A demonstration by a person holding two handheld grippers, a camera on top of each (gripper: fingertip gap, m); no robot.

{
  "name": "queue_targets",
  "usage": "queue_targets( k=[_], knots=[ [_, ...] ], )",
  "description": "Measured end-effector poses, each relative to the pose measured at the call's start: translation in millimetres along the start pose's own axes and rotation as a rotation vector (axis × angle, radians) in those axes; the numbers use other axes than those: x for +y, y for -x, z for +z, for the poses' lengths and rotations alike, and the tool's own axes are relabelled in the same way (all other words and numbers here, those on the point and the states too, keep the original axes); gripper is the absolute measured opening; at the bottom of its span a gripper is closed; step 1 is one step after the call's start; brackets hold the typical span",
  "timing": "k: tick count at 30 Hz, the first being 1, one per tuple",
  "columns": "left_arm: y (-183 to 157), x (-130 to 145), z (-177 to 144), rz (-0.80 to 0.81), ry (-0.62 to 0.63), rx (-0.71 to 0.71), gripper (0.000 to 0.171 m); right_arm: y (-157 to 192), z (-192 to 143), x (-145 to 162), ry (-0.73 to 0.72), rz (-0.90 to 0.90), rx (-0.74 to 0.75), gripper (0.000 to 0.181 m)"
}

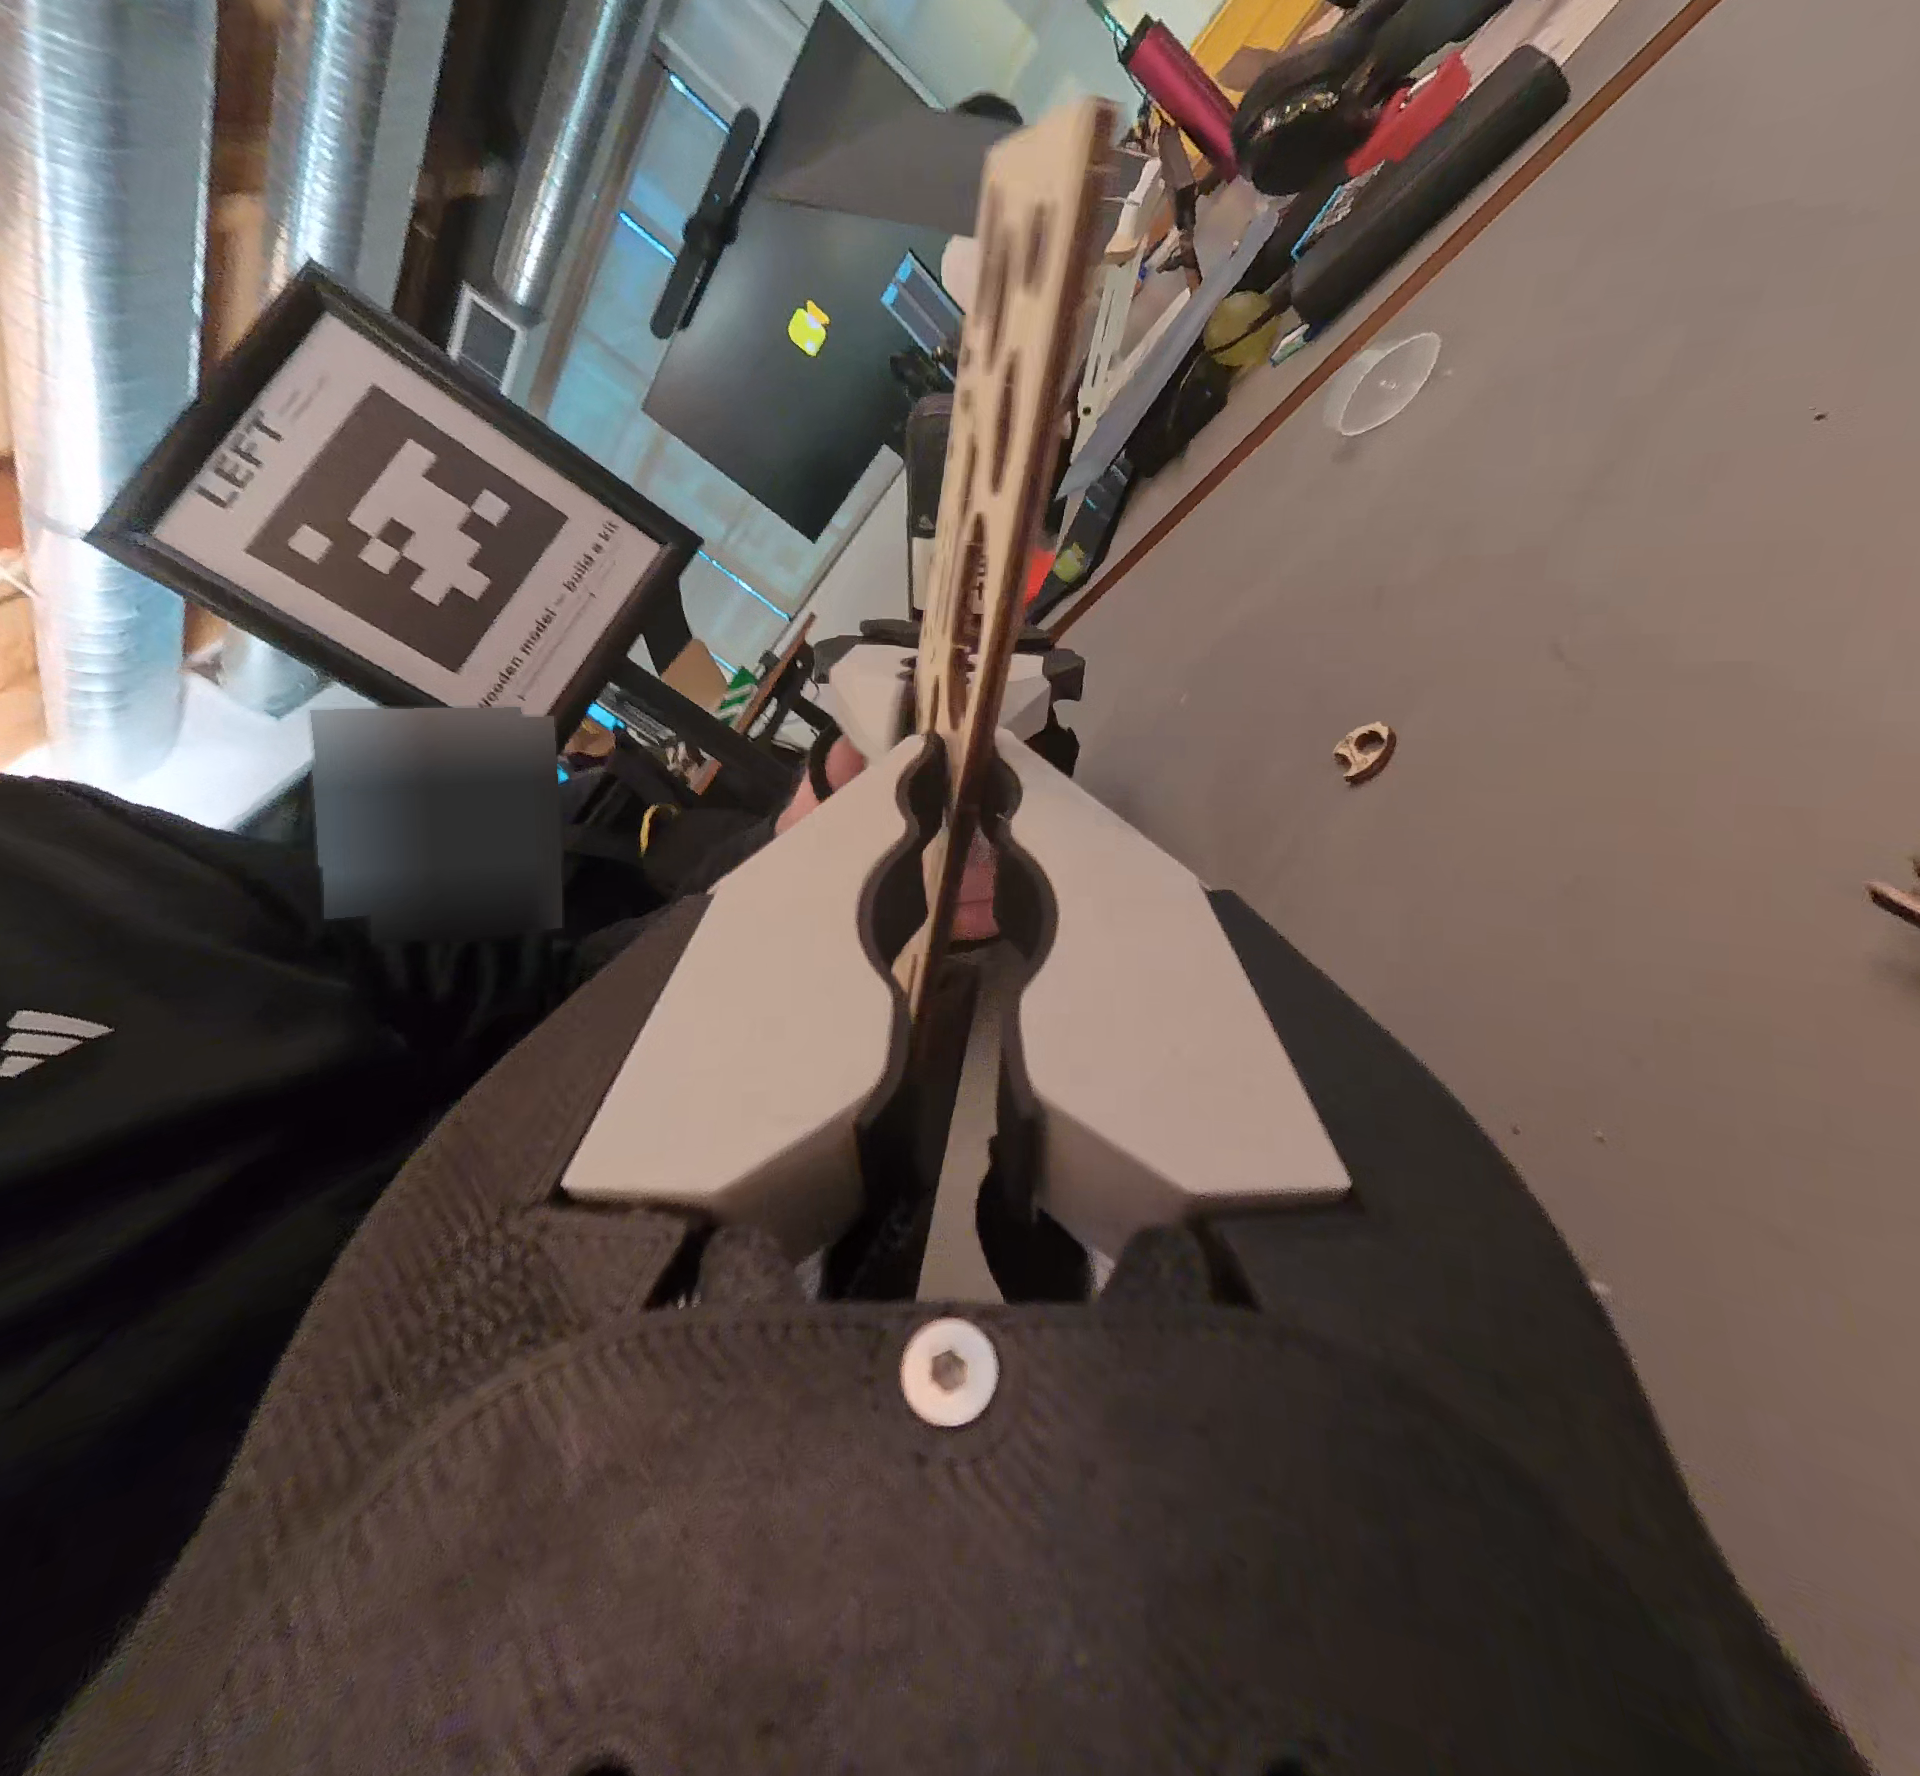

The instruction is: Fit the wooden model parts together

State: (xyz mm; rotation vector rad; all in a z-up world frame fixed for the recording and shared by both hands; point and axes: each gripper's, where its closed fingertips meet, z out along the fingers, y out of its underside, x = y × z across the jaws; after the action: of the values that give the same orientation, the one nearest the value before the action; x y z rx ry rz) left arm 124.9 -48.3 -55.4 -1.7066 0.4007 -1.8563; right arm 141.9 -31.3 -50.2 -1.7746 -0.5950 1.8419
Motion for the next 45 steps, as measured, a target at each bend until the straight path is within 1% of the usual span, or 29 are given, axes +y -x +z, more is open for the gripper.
queue_targets(
  k=[1,2,4,5,6,7,8,10,14,20,23,26,30,36,41,45],
  knots=[
    [6,0,-2,0.013,-0.008,-0.035,0.001,-2,3,-1,0.001,-0.019,0.015,0.002],
    [6,0,-3,0.007,-0.012,-0.031,0.001,-3,6,1,0.017,-0.044,0.030,0.002],
    [10,-2,-5,0.020,-0.035,-0.070,0.001,-8,16,14,0.112,-0.072,0.072,0.023],
    [9,-1,-4,0.042,-0.029,-0.074,0.001,-11,20,21,0.158,-0.081,0.100,0.029],
    [9,0,-4,0.063,-0.020,-0.088,0.001,-13,23,25,0.179,-0.096,0.122,0.028],
    [12,-1,-4,0.081,-0.025,-0.115,0.001,-14,25,23,0.165,-0.114,0.134,0.018],
    [11,-2,-5,0.088,-0.034,-0.116,0.001,-13,26,19,0.136,-0.116,0.130,0.013],
    [12,-3,-5,0.078,-0.040,-0.108,0.000,-11,27,18,0.115,-0.083,0.102,0.008],
    [15,-2,-4,0.115,-0.038,-0.155,0.001,-14,25,21,0.123,-0.072,0.115,0.008],
    [26,-2,-1,0.165,-0.032,-0.257,0.003,-26,21,22,0.136,-0.100,0.187,0.011],
    [21,-3,3,0.165,-0.046,-0.219,0.002,-22,19,18,0.114,-0.085,0.134,0.012],
    [21,-2,7,0.180,-0.048,-0.222,0.001,-24,15,17,0.090,-0.055,0.118,0.016],
    [18,-6,4,0.158,-0.072,-0.188,0.001,-18,13,11,0.041,-0.028,0.057,0.008],
    [22,-3,5,0.192,-0.064,-0.240,0.002,-24,12,15,0.086,-0.063,0.141,0.012],
    [31,-4,3,0.227,-0.075,-0.346,0.003,-35,12,17,0.108,-0.091,0.258,0.014],
    [38,-4,3,0.242,-0.071,-0.399,0.005,-41,10,17,0.116,-0.116,0.334,0.015]
  ],
)
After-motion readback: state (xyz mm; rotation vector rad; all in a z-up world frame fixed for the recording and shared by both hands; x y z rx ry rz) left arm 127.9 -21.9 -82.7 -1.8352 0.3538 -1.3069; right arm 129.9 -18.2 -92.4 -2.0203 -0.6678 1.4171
